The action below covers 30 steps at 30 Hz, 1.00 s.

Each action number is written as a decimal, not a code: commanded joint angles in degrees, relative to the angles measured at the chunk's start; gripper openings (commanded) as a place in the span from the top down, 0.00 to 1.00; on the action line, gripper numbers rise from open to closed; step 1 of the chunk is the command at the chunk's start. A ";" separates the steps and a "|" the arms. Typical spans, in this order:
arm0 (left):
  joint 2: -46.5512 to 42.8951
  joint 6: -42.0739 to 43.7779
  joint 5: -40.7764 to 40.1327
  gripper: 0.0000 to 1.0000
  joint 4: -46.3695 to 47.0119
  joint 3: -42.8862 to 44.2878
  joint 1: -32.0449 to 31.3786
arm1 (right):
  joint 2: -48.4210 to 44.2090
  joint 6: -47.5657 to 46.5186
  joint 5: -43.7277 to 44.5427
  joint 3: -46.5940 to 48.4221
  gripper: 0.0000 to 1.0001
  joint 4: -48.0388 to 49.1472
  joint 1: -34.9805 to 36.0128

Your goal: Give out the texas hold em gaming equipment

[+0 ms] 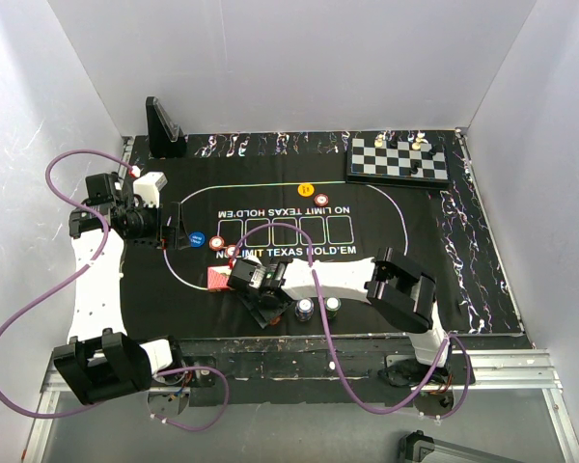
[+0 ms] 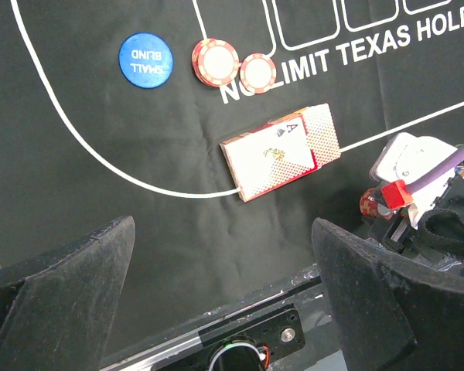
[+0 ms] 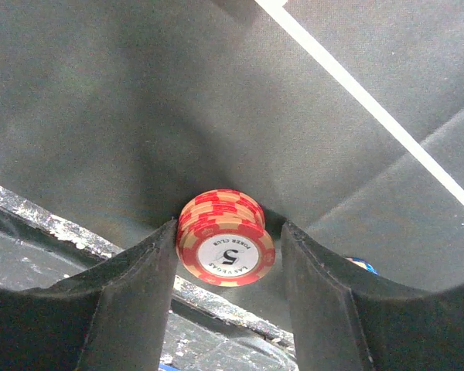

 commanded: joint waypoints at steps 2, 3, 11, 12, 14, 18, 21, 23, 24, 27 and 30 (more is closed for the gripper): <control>-1.82 0.28 0.69 0.00 -0.19 1.03 0.33 | 2.72 1.09 -1.67 0.27 0.44 -0.96 0.84; -1.82 0.20 0.78 0.00 -0.28 1.12 0.41 | 2.81 1.18 -1.58 0.09 0.47 -1.14 0.84; -1.56 -0.16 1.13 0.00 -0.19 2.00 0.33 | 1.41 2.06 -2.11 -1.05 0.64 -1.40 0.84; -1.65 -0.24 1.22 0.00 -0.19 1.91 0.33 | 0.80 1.97 -1.67 -0.88 0.67 -1.58 0.84; -1.65 -0.33 1.31 0.00 -0.10 1.73 0.41 | -0.34 1.97 -0.97 -0.53 0.69 -1.84 0.84; -1.82 -0.33 1.31 0.00 -0.01 1.65 0.33 | -2.98 1.18 0.96 1.23 0.74 -3.42 0.75; -1.91 -0.33 1.22 0.00 -0.10 1.65 0.41 | -4.92 0.74 1.93 2.90 0.76 -4.47 0.32; -1.91 -0.33 1.13 0.00 -0.19 1.91 0.41 | -5.97 0.48 2.20 3.87 0.79 -5.09 -0.39; -1.91 -0.33 1.30 0.00 -0.19 1.91 0.33 | -6.59 0.39 2.29 4.31 0.80 -5.35 -1.09; -1.82 -0.33 1.48 0.00 -0.37 2.09 0.50 | -8.78 0.39 1.76 4.66 0.82 -5.62 -3.28; -1.91 -0.07 1.31 0.00 -0.37 2.17 0.50 | -11.15 -0.31 2.37 4.57 0.83 -6.14 -5.92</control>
